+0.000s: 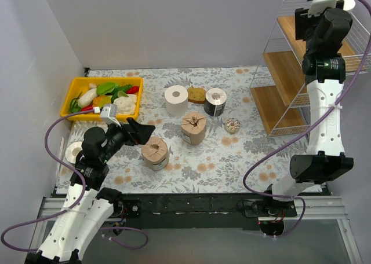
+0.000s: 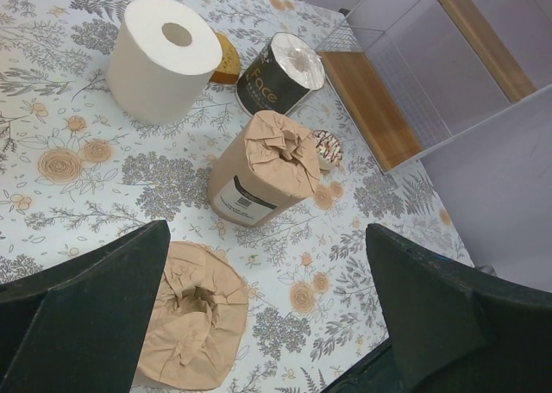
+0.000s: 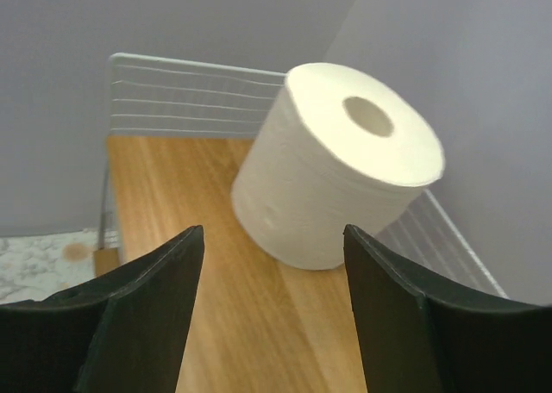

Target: Place and organize the paper towels onto the shelf

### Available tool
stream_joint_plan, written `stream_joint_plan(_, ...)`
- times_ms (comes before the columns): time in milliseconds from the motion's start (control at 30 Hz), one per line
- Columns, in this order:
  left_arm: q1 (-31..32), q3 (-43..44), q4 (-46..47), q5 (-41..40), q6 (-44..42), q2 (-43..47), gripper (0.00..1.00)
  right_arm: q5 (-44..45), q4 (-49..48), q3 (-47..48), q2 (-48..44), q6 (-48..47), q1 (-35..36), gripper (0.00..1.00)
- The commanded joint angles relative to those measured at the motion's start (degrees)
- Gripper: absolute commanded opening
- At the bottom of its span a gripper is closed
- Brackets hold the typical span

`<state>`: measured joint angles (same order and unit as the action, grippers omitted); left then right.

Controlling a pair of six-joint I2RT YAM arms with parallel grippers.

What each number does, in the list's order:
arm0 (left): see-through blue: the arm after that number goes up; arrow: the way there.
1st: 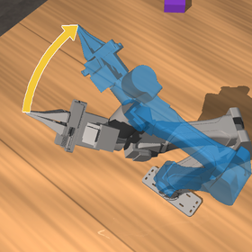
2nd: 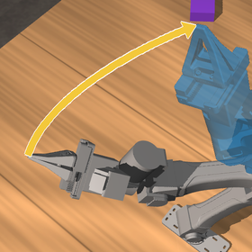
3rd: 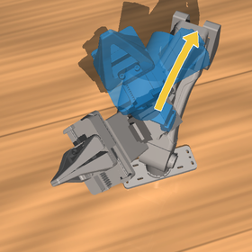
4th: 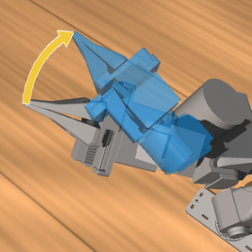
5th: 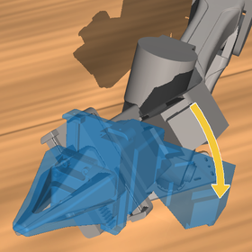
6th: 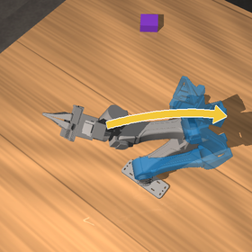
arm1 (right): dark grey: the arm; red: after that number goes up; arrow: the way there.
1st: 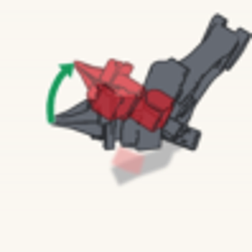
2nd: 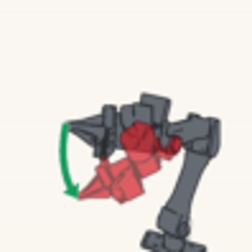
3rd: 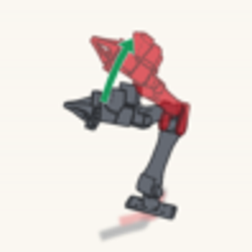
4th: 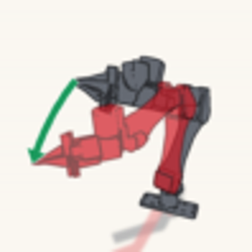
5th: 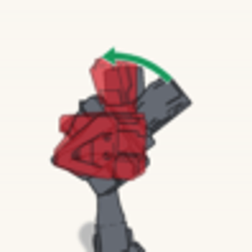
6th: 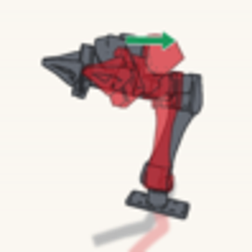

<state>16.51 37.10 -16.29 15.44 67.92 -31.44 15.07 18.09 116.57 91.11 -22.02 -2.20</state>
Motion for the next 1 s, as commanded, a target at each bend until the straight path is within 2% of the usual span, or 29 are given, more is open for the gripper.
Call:
stream_joint_plan(0,0.01,0.6,-0.05,-0.41,-0.95,0.15,0.98,-2.26,2.3,-3.89,-6.9,1.81,10.41,0.72)
stream_joint_plan(33,-0.08,0.6,-0.05,-0.24,-0.95,0.24,0.98,0.11,3.09,-6.51,-7.69,1.72,12.89,0.72)
stream_joint_plan(167,-0.08,0.6,-0.05,-0.15,-0.86,0.42,0.98,0.66,4.76,-12.14,-11.04,8.11,24.13,0.7)
stream_joint_plan(267,-0.08,0.69,-0.05,0.03,-0.86,0.42,0.98,2.68,5.82,-13.91,-11.57,13.04,29.33,0.69)
stream_joint_plan(400,-0.08,0.6,-0.14,-0.41,-0.77,1.12,0.98,1.72,7.49,-17.34,-10.43,23.57,32.86,0.69)
stream_joint_plan(467,-0.08,0.6,-0.14,-1.02,-0.68,1.38,0.98,2.16,8.88,-19.27,-9.03,25.27,35.66,0.69)
stream_joint_plan(667,-0.08,1.92,-2.77,-7.7,-0.6,2.26,0.98,6.99,13.29,-13.76,3.53,25.8,45.33,0.7)
stream_joint_plan(767,-0.08,2.53,-4.44,-13.49,-0.25,3.75,0.98,6.99,13.38,-9.18,11.78,27.64,47.45,0.7)
stream_joint_plan(867,-0.08,3.24,-6.2,-19.29,0.28,5.33,0.98,5.94,10.23,-7.15,15.84,28.7,48.51,0.7)
stream_joint_plan(967,-0.08,3.5,-7.35,-21.5,0.72,5.43,0.98,6.29,8.02,-4.52,22.59,28.96,48.87,0.7)
